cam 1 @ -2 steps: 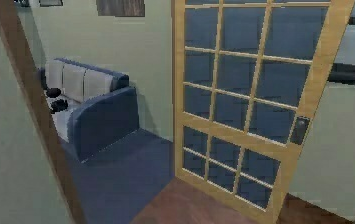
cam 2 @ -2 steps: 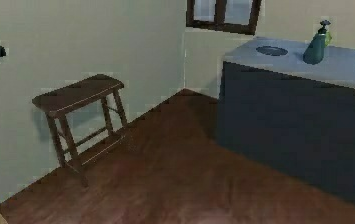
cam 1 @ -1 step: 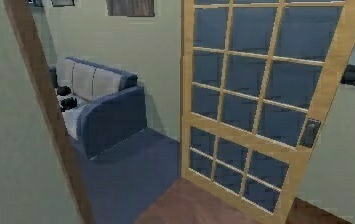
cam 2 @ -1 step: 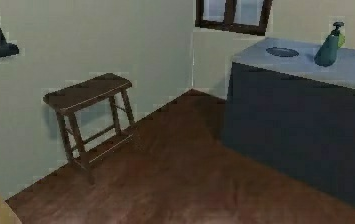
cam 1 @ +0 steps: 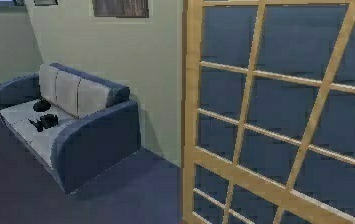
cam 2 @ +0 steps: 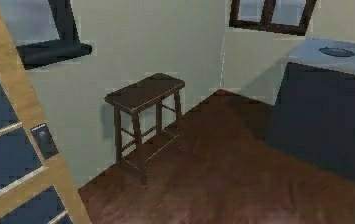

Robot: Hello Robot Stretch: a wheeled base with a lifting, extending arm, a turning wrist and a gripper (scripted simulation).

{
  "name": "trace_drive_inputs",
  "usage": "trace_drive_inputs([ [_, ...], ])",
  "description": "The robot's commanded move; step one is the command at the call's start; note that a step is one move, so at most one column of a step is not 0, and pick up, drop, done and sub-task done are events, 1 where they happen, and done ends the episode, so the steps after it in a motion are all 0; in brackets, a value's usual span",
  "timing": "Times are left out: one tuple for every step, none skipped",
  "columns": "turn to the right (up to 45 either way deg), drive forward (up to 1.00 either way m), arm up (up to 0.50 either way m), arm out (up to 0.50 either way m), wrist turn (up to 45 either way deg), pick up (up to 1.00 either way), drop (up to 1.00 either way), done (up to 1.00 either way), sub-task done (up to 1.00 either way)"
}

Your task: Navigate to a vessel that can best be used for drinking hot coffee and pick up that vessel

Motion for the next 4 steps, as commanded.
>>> trace_drive_inputs([
  [-6.0,0.00,0.00,0.00,0.0,0.00,0.00,0.00,0.00],
  [0.0,0.25,0.00,0.00,0.0,0.00,0.00,0.00,0.00],
  [-18.0,0.00,0.00,0.00,0.0,0.00,0.00,0.00,0.00],
  [0.0,0.60,0.00,0.00,0.0,0.00,0.00,0.00,0.00],
])
